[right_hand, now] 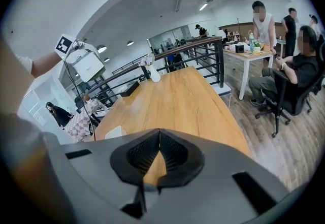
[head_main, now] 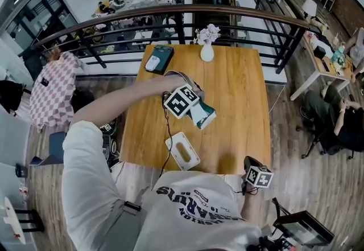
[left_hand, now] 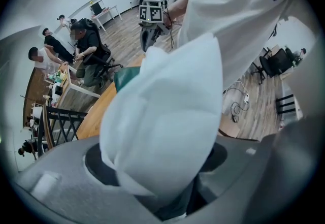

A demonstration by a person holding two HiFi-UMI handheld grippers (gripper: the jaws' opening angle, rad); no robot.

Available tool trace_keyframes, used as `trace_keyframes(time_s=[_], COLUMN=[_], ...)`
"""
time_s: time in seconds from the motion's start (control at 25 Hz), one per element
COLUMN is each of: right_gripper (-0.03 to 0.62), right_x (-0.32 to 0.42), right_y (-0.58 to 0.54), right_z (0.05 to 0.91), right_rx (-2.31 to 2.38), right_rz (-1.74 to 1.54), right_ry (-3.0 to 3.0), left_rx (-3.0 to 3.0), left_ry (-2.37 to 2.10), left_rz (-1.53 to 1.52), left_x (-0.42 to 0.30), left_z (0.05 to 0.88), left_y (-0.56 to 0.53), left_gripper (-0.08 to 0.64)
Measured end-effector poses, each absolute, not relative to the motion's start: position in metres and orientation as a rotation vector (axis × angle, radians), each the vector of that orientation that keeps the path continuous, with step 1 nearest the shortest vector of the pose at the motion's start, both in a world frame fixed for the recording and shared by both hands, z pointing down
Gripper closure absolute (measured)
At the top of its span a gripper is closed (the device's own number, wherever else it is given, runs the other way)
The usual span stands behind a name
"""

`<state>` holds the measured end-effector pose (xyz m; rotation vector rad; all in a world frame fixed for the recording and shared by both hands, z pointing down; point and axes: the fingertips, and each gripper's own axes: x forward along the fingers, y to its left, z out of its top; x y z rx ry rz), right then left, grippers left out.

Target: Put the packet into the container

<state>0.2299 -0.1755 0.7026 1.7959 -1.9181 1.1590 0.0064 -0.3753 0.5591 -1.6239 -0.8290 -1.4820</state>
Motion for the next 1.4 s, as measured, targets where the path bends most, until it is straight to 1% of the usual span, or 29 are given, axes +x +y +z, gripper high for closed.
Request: trace_keyframes(time_s=[0.32,0.52,0.88,1.12,1.4], right_gripper=[0.584,0.584,0.584,0.584,0.584], right_x=[0.209,0.201,0.185,0.193,0.192], right_y=[-0.189,-0.200,-0.197,-0.188,-0.175], right_z=[0.702,0.699,0.698,0.702,0.707], right_rx=[1.696,1.644,1.595,1.625,1.640], right_rz=[1.137,1.113,1.100,1.116,1.142], right_ry=[-1.967,-2.000,-2.013,-1.992,-1.980], left_rx=[-1.567,-1.541,-1.573,-1.599,-1.601], left_ry=[-0.883,-0.930,-0.931,-0.908,-0.945], left_rz=[-1.487,-1.491,-1.482,-1.463,-1.477], left_x=[-0.050,-0.080,-0.094,-0.086,-0.085], left_z=[0.526,0.523,0.546,0.580,0.662], left_y=[-0.312,-0.271,-0.252,-0.247,-0.242], left_gripper=[0.249,0.249,0.249,0.249,0.249])
